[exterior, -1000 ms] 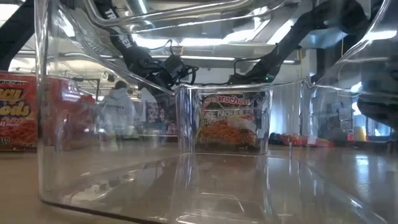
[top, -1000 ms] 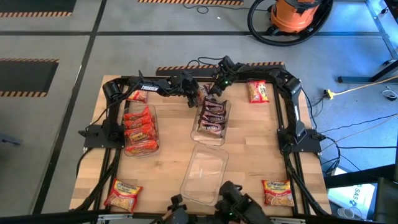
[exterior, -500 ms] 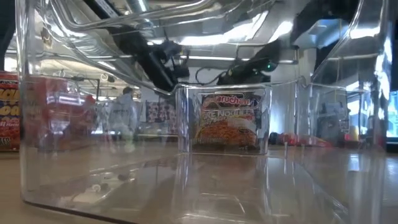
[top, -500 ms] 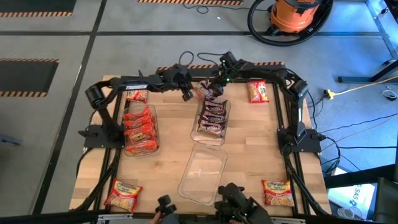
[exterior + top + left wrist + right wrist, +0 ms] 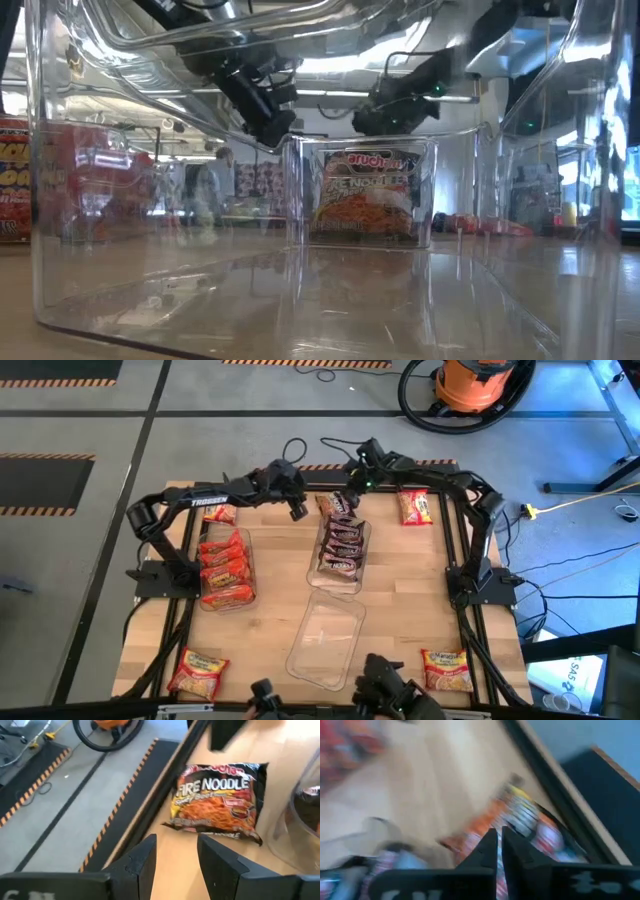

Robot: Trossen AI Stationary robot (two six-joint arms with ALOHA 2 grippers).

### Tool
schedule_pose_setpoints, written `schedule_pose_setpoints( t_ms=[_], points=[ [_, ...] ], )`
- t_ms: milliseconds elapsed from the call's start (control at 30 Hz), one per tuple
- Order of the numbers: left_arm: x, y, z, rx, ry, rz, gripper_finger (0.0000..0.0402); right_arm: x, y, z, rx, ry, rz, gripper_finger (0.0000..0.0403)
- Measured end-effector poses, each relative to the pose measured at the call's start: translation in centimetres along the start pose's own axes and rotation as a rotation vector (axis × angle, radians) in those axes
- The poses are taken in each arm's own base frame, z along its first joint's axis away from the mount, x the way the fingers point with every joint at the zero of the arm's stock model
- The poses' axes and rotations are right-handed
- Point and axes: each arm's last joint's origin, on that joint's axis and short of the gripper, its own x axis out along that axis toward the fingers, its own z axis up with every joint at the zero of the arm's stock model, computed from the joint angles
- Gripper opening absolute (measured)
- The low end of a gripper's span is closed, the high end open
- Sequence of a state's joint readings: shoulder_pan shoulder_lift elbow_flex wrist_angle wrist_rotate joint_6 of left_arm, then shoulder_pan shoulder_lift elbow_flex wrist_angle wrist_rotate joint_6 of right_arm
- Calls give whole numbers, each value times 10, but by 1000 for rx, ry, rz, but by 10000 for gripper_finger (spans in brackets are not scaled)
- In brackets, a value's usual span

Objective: Sort Maruchan noodles
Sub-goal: Put the black noodle pack into the top right transparent bin

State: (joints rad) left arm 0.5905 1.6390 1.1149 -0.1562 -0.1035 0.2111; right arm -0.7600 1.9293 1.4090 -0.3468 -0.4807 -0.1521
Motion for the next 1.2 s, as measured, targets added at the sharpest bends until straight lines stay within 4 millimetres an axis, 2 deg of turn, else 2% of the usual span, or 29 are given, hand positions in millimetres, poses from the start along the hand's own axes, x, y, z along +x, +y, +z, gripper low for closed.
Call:
schedule_pose_setpoints(
  t_ms=[133,267,467,633,767,967,1067,1200],
  points=[
    [11,-5,-6,8,35,-35,136,-10,-19,-12,101,78,-66,55],
    [32,-10,-21,-4,118,-47,136,-10,-40,-26,207,103,-41,154],
    [57,-17,-41,2,208,-64,136,14,-61,-44,323,83,29,291],
    [60,-18,-43,1,215,-63,136,30,-62,-48,312,67,95,349],
    [60,-18,-42,1,213,-63,136,32,-59,-41,276,29,127,362],
    [60,-18,-42,2,213,-63,136,45,-43,-36,212,48,121,355],
    [60,-18,-42,3,213,-63,136,50,-36,-34,177,58,105,332],
    [60,-19,-42,5,212,-65,136,58,-26,-36,82,107,35,277]
  ],
)
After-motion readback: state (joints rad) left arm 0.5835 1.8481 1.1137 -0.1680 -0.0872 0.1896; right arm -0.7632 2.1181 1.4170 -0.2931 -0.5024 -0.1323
